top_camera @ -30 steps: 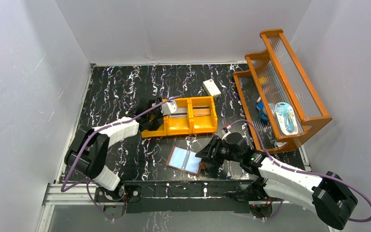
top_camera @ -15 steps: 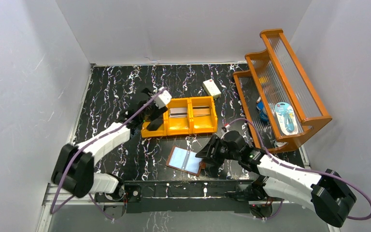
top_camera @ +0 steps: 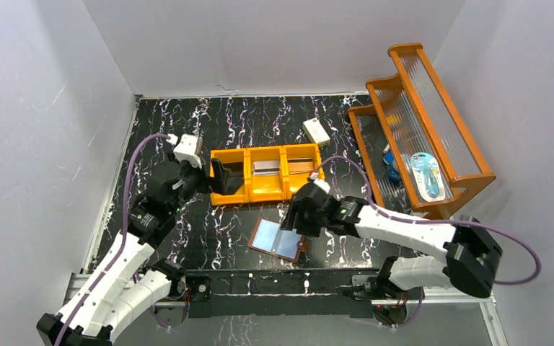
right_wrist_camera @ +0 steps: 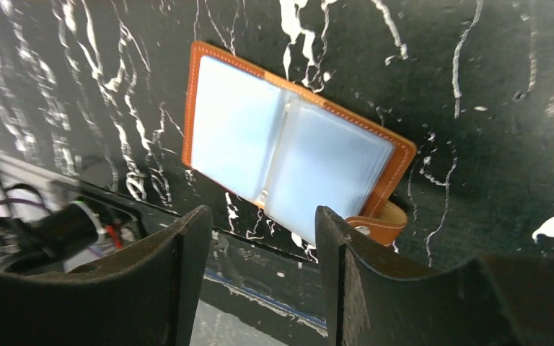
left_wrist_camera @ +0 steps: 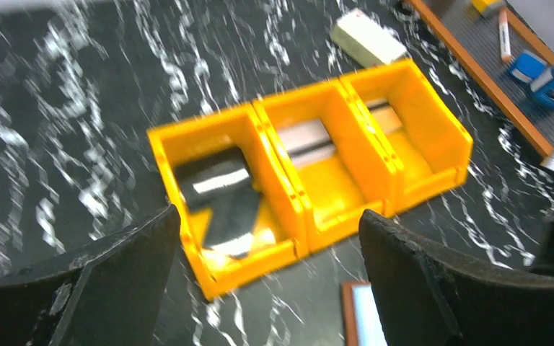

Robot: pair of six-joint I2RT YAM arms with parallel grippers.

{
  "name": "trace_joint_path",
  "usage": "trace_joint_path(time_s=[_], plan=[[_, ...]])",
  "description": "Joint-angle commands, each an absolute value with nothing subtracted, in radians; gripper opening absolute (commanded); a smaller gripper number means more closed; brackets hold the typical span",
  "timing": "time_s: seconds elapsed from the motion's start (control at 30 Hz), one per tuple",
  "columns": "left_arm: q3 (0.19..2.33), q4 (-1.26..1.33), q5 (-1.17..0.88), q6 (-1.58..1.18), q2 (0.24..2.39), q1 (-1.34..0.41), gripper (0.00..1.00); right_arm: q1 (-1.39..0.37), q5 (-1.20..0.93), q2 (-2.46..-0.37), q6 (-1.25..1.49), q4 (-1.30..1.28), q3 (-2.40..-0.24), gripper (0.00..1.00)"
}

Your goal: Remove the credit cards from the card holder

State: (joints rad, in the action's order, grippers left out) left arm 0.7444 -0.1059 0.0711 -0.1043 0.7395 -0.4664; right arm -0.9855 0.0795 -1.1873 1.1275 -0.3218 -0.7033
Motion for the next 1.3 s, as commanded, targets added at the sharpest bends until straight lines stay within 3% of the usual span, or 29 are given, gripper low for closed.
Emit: trace_joint_path(time_s=[0.0, 0.23, 0.43, 0.6, 0.93, 1.27], plan=[[0.746, -0.364, -0.032, -0.376, 0.754, -0.46, 0.94, -1.137, 0.358, -1.318, 1.197, -0.575, -0.907, 0.66], [0.754, -0.441, -0.121, -0.483, 0.788, -0.46, 0.95, -1.227, 0.447, -1.488, 1.29, -0.728, -1.036, 0.74], [0.733, -0.401, -0.262, -0.506, 0.808, -0.46, 0.94, -1.224, 0.423, -1.525, 1.311, -0.66, -0.993, 0.8], [0.723, -0.397, -0.419, -0.496, 0.866, -0.461, 0.92, -1.216, 0.383, -1.592, 1.303, -0.623, -0.98, 0.82], [0.645, -0.377, -0.512, -0.528, 0.903, -0.463, 0.85, -1.21, 0.409, -1.734, 1.316, -0.745, -0.997, 0.82], [0.599, -0.382, -0.519, -0.587, 0.946, -0.486, 0.76, -1.21, 0.401, -1.791, 1.187, -0.654, -0.99, 0.6]])
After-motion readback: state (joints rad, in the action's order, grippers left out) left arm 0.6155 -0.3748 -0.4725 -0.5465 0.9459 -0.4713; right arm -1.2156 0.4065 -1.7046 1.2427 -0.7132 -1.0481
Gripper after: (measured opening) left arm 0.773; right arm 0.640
